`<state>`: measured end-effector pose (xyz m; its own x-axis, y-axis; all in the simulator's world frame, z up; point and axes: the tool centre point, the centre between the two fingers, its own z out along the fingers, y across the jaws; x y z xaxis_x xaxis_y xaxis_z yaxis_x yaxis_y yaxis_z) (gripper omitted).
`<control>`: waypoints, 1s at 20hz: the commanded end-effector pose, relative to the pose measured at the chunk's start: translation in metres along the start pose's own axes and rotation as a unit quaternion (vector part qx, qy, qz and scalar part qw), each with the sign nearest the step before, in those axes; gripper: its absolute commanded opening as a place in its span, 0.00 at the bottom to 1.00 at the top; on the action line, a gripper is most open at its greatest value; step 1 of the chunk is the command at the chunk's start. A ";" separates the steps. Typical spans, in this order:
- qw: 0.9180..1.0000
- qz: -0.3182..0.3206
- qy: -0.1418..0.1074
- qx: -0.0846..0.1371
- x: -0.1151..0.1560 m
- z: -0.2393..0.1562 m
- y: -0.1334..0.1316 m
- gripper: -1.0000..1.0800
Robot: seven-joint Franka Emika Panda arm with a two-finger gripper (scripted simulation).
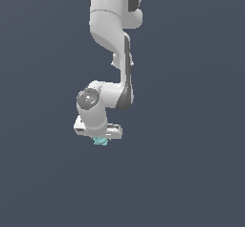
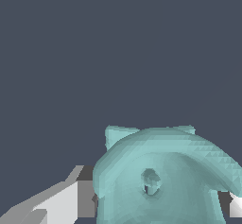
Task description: Pick up the object and move it to a goal position.
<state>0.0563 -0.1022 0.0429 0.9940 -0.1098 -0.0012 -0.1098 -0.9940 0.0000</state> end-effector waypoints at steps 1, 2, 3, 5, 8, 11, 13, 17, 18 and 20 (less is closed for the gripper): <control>1.000 0.000 0.001 0.000 0.000 -0.007 -0.002 0.00; 1.000 0.000 0.001 0.000 -0.001 -0.010 -0.002 0.00; 1.000 0.000 0.001 0.000 -0.001 -0.014 -0.003 0.00; 1.000 0.000 0.001 0.000 -0.002 -0.025 -0.006 0.00; 1.000 0.000 0.001 0.000 -0.005 -0.045 -0.011 0.00; 1.000 0.000 0.001 0.000 -0.008 -0.072 -0.017 0.00; 1.000 0.000 0.001 0.000 -0.010 -0.093 -0.022 0.00; 1.000 0.000 0.001 0.000 -0.015 -0.139 -0.033 0.00; 1.000 0.000 0.001 0.000 -0.017 -0.152 -0.036 0.00; 1.000 0.000 0.001 0.000 -0.019 -0.176 -0.041 0.00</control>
<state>0.0438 -0.0637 0.2001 0.9940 -0.1094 0.0001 -0.1094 -0.9940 -0.0002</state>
